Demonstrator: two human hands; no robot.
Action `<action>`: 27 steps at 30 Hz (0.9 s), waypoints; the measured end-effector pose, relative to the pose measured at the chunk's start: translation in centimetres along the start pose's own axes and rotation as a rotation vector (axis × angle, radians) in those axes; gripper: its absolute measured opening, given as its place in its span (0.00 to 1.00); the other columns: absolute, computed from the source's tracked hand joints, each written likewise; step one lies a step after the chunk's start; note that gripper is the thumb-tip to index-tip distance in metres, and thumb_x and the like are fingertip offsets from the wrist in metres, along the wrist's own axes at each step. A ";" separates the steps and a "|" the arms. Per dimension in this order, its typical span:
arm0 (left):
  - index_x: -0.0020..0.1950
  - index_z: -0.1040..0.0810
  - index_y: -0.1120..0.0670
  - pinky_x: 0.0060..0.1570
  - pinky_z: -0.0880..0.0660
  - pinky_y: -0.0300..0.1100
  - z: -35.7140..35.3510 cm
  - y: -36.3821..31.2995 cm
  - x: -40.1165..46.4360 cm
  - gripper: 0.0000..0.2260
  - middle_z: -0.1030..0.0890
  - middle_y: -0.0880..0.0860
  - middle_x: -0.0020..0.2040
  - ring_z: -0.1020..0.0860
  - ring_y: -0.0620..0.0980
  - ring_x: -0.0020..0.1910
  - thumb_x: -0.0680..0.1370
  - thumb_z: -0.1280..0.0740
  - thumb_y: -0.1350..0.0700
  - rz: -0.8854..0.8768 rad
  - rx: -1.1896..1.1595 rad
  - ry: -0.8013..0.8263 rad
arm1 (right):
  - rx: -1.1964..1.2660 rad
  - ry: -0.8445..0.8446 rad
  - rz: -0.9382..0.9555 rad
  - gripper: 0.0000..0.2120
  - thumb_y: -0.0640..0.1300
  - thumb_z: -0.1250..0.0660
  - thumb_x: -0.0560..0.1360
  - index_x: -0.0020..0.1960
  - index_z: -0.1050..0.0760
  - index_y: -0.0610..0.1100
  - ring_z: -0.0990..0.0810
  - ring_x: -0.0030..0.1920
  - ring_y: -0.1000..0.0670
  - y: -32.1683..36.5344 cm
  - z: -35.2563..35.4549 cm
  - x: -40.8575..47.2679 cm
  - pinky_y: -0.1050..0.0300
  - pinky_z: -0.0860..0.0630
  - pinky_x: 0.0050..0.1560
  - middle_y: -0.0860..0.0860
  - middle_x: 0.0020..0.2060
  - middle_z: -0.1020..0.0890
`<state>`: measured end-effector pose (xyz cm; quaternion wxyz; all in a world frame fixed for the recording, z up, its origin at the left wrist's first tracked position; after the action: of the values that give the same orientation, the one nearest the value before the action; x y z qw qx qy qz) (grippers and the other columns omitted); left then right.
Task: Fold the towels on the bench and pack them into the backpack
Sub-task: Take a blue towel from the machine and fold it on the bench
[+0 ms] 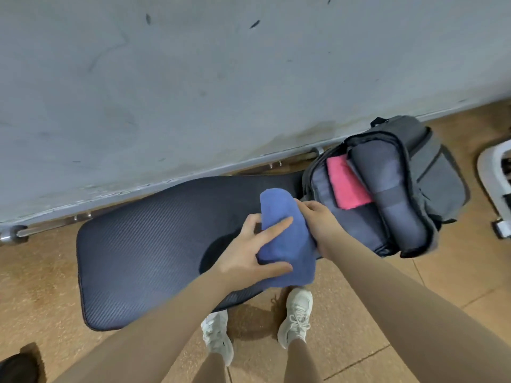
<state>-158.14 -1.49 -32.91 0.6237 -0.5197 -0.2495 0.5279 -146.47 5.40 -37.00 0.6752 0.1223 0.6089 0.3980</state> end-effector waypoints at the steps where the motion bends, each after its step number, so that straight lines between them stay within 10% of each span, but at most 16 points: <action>1: 0.67 0.42 0.32 0.58 0.37 0.28 0.1 0.0 0.9 0.29 0.40 0.44 0.62 0.35 0.37 0.57 0.70 0.32 0.41 0.057 -0.100 -0.055 | -0.011 -0.018 0.016 0.20 0.61 0.36 0.71 0.37 0.32 0.44 0.34 0.36 0.45 0.3 0.7 0.1 0.50 0.35 0.38 0.41 0.34 0.32; 7: 0.60 0.33 0.34 0.59 0.31 0.31 -2.4 0.3 6.3 0.23 0.31 0.50 0.64 0.29 0.43 0.59 0.73 0.30 0.57 0.179 -0.461 -0.285 | -0.037 -0.107 0.201 0.10 0.49 0.40 0.78 0.43 0.26 0.44 0.27 0.43 0.49 1.6 7.8 1.7 0.51 0.29 0.48 0.46 0.40 0.24; 12: 0.63 0.30 0.38 0.67 0.33 0.51 -7.5 1.0 10.4 0.25 0.30 0.44 0.65 0.32 0.46 0.67 0.71 0.28 0.57 0.297 -0.625 -0.407 | -1.031 -0.583 0.395 0.21 0.47 0.34 0.74 0.64 0.29 0.40 0.34 0.68 0.39 1.1 19.1 2.4 0.45 0.39 0.67 0.41 0.66 0.30; 20: 0.68 0.32 0.45 0.67 0.33 0.48 -13.8 0.8 15.1 0.26 0.32 0.42 0.63 0.32 0.45 0.66 0.73 0.29 0.59 0.358 -0.616 -0.459 | -1.342 -0.284 0.365 0.46 0.55 0.30 0.69 0.75 0.53 0.42 0.48 0.75 0.43 -4.2 22.9 7.1 0.45 0.35 0.68 0.46 0.76 0.49; 27: 0.66 0.32 0.45 0.67 0.32 0.50 -16.1 1.1 16.1 0.27 0.31 0.45 0.65 0.31 0.46 0.66 0.72 0.29 0.62 0.343 -0.672 -0.527 | -1.229 -0.265 0.468 0.34 0.41 0.36 0.73 0.75 0.48 0.43 0.41 0.71 0.43 -3.1 23.2 7.1 0.47 0.28 0.59 0.47 0.74 0.43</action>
<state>-139.57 6.97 -43.10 0.2391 -0.5750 -0.4674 0.6275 -124.32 15.66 -38.88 0.5872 -0.1078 0.1410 0.7898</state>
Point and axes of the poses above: each hand's wrist, its own x-axis towards the middle knuckle, its own z-axis out of the back of the hand, y = z × x, the point moved 10 cm from there along x, towards the middle knuckle
